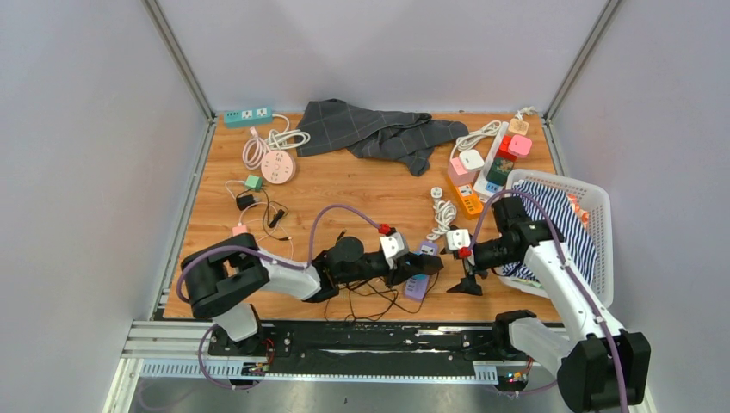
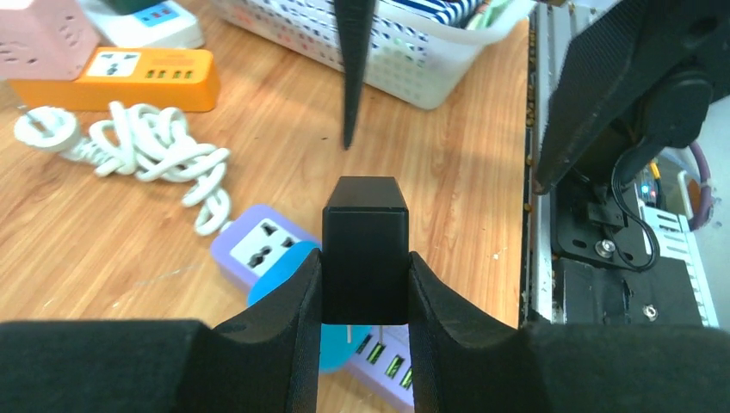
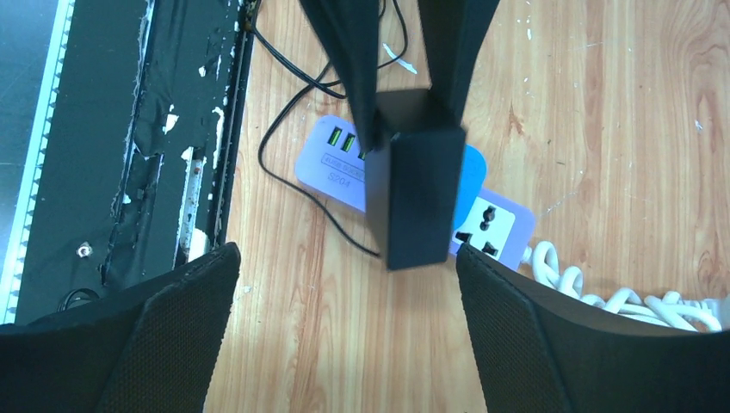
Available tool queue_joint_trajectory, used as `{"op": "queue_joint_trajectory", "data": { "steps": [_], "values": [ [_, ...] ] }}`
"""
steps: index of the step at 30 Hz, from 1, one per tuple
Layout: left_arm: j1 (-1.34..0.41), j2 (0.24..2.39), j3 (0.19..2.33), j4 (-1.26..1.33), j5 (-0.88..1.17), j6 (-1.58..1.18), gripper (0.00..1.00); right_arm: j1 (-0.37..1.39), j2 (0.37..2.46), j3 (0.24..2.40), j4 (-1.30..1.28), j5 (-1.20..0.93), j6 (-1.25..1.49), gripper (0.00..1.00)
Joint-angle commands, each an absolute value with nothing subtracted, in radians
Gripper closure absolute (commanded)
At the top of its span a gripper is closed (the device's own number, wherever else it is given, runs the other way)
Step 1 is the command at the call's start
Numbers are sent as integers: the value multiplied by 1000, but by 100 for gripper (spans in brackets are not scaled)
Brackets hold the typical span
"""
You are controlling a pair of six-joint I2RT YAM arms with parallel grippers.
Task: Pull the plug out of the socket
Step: Place the plug at the center of the board.
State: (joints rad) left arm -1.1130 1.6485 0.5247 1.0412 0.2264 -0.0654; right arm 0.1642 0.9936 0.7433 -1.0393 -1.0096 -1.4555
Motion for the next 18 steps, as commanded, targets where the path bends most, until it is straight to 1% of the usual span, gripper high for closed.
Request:
{"op": "queue_joint_trajectory", "data": {
  "steps": [1, 4, 10, 15, 18],
  "values": [
    [-1050, 1530, 505, 954, 239, -173, 100, 129, 960, 763, -1041, -1012, -1428, 3],
    [-988, 1448, 530, 824, 275, -242, 100, 109, 909, 739, -982, -986, -1406, 3],
    [-883, 1249, 543, 669, 309, -312, 100, 86, 781, 673, -778, -905, -1241, 2],
    [-810, 1080, 615, 491, 258, -324, 100, 80, 785, 666, -734, -865, -1199, 2],
    [-739, 1026, 677, 413, 227, -351, 100, 80, 794, 664, -725, -851, -1192, 2]
  ]
}}
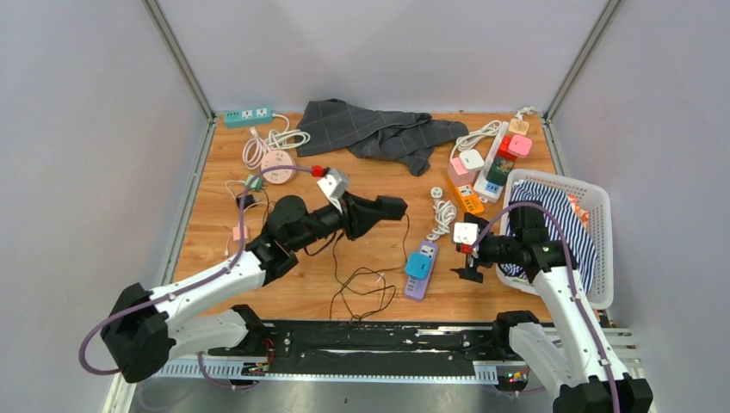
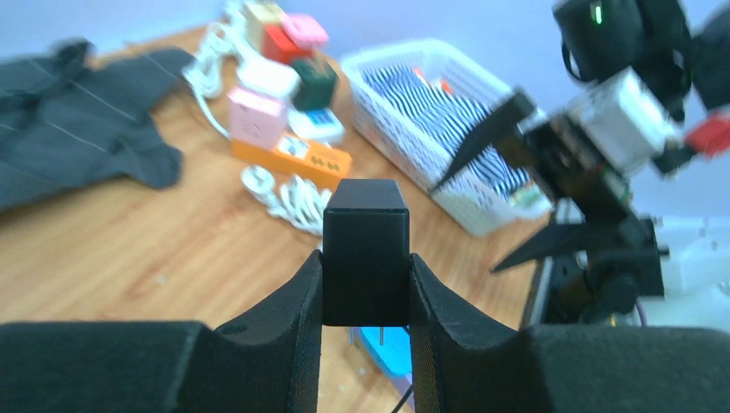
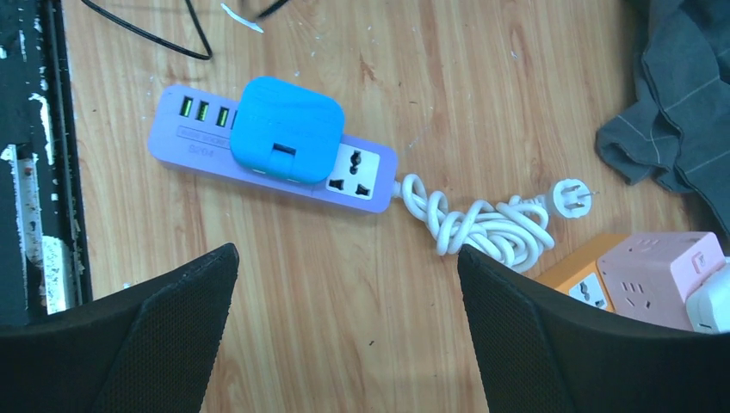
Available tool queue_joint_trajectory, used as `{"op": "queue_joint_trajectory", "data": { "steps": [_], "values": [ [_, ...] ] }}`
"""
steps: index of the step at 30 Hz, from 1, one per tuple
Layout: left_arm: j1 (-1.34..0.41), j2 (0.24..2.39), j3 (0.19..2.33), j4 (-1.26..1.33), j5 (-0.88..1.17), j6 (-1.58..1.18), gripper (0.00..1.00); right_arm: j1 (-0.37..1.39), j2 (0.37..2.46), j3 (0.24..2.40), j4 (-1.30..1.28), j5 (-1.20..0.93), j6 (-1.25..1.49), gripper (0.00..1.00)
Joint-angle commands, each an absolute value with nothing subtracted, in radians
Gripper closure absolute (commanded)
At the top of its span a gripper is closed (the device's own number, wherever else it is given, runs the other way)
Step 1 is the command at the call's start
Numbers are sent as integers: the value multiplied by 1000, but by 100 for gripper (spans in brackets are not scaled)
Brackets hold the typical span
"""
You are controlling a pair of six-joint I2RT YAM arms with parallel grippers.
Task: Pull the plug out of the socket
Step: Place the plug at the center of the board.
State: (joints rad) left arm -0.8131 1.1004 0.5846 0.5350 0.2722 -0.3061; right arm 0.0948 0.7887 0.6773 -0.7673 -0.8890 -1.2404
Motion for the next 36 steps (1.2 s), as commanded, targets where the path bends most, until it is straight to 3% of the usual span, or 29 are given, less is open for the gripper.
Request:
{"op": "queue_joint_trajectory", "data": {
  "steps": [1, 13, 20, 29, 36],
  "values": [
    [-714, 1016, 698, 395, 217, -358, 100, 80, 795, 663, -721, -846, -1186, 2],
    [-379, 1052, 1188, 30, 133, -359, 100, 78, 798, 647, -670, -790, -1143, 2],
    [-307, 1193, 1624, -295, -156, -212, 100, 75, 805, 646, -666, -784, -1138, 2],
    [-307, 1143, 1635, -172, -726, -176, 100, 66, 807, 644, -664, -788, -1134, 2],
    [-307, 1111, 1447, -64, -793, -32, 100, 65, 811, 643, -664, -793, -1134, 2]
  ]
}}
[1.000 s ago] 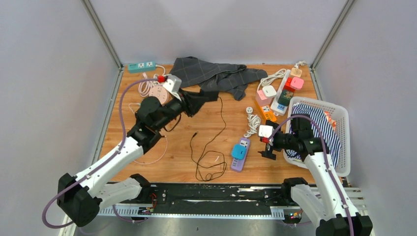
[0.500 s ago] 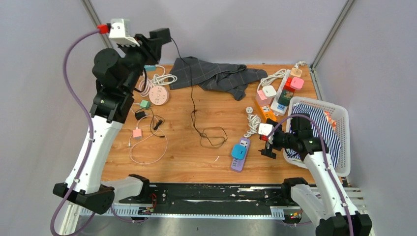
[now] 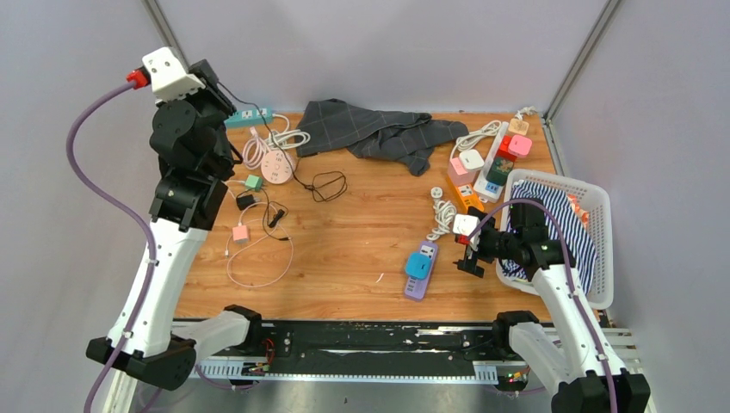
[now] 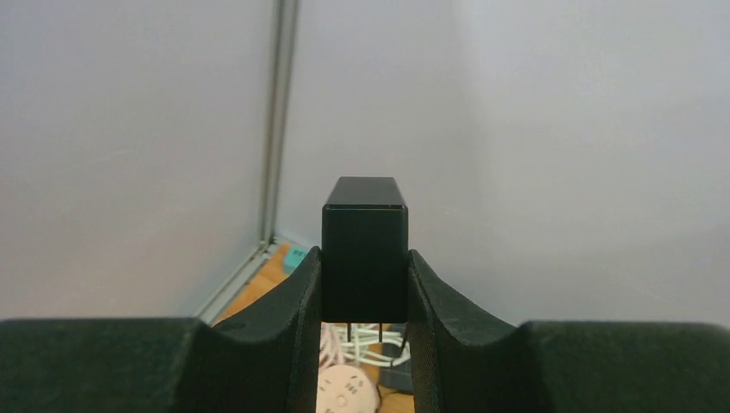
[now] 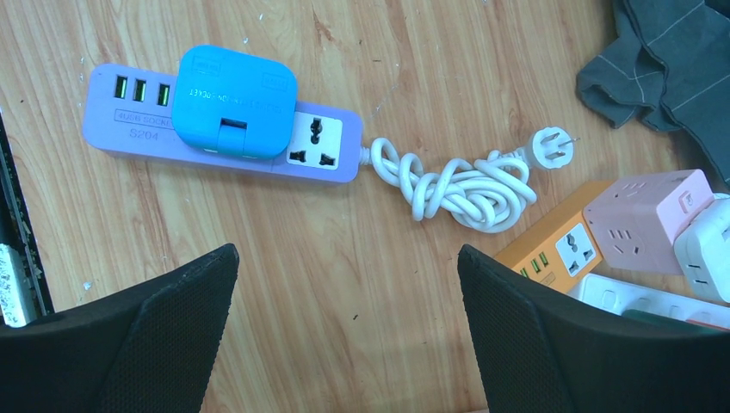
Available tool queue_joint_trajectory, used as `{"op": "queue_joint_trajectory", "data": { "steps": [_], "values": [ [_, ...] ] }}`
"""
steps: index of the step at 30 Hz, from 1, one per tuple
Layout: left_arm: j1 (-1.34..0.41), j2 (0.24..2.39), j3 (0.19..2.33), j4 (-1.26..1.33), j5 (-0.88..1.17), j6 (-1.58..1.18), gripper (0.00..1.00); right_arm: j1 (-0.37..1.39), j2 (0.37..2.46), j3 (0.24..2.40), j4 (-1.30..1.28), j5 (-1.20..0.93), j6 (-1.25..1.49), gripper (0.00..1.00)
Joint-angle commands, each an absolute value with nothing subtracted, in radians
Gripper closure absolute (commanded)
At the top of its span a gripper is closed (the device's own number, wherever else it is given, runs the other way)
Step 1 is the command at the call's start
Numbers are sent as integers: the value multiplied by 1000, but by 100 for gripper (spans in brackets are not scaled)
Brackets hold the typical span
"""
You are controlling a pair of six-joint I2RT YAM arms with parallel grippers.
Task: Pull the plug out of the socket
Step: Place the plug at the center of the board.
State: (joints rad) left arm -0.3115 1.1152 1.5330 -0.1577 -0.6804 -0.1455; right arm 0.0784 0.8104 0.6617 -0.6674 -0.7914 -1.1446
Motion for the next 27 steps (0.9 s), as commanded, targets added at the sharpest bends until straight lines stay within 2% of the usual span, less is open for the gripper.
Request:
{"op": "queue_joint_trajectory", "data": {
  "steps": [1, 5, 10, 16, 27],
  "values": [
    [-305, 1121, 1418, -53, -794, -6, 100, 64, 811, 643, -664, -793, -1134, 2],
    [-243, 1154, 1298, -82, -732, 7, 100, 64, 815, 641, -666, -795, -1136, 2],
    [-85, 1193, 1171, -147, -516, -100, 100, 65, 823, 642, -667, -797, -1139, 2],
    [-53, 1280, 1101, -178, -348, -170, 100, 63, 830, 640, -672, -797, -1143, 2],
    [-36, 1414, 1054, -225, -302, -225, 100, 62, 838, 638, -680, -805, -1154, 2]
  ]
}}
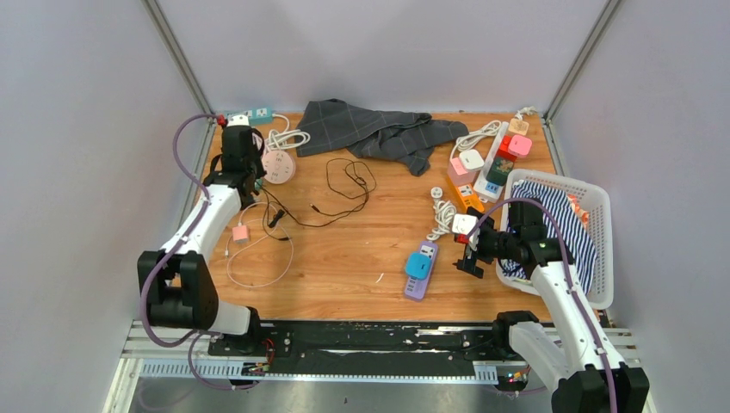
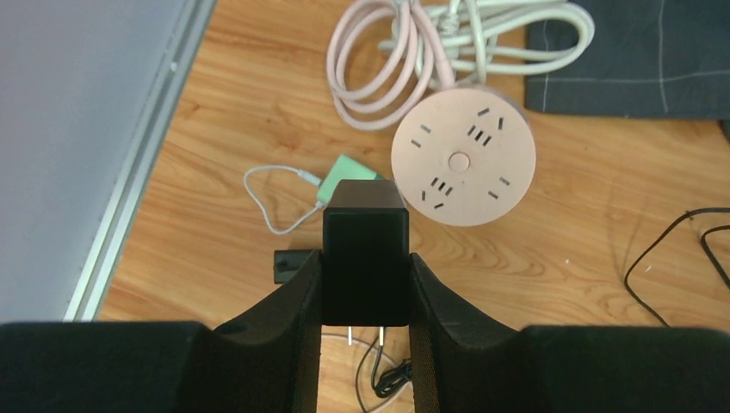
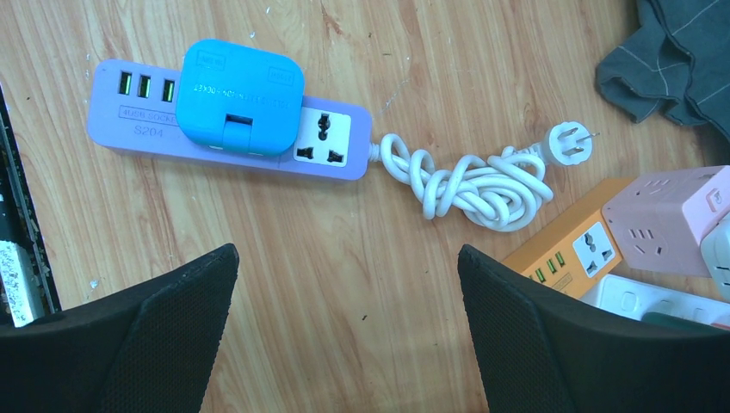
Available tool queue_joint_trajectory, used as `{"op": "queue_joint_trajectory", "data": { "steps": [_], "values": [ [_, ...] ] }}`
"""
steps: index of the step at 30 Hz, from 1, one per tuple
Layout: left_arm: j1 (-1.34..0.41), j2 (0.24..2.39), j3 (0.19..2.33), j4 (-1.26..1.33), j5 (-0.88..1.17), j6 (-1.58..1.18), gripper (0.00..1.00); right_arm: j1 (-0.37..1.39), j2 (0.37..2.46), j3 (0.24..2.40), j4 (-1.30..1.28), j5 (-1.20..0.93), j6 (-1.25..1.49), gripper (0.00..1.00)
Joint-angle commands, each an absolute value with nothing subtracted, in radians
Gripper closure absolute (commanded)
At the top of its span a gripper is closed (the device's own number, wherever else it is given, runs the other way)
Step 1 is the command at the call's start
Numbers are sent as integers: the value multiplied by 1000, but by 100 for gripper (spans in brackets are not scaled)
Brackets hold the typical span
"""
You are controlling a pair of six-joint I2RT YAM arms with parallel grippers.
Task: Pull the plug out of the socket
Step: Place the plug at the center of the board.
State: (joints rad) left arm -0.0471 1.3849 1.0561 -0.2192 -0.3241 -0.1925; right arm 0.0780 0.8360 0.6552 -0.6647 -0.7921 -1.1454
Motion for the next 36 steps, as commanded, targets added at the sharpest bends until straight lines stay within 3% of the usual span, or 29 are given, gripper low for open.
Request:
{"op": "queue_joint_trajectory", "data": {
  "steps": [1, 19, 31, 36],
  "values": [
    [-36, 1426, 1058, -237, -311, -229, 99, 61, 839, 638, -680, -806, -1154, 2],
    [-34, 1567, 1072, -304, -336, -254, 93, 53, 847, 637, -692, -817, -1166, 2],
    [-12, 1685, 1189, -447, -318, -298, 24, 46, 851, 637, -699, -823, -1173, 2],
    [-3, 1675, 1205, -453, -280, -302, 15, 43, 854, 637, -699, -824, -1175, 2]
  ]
}}
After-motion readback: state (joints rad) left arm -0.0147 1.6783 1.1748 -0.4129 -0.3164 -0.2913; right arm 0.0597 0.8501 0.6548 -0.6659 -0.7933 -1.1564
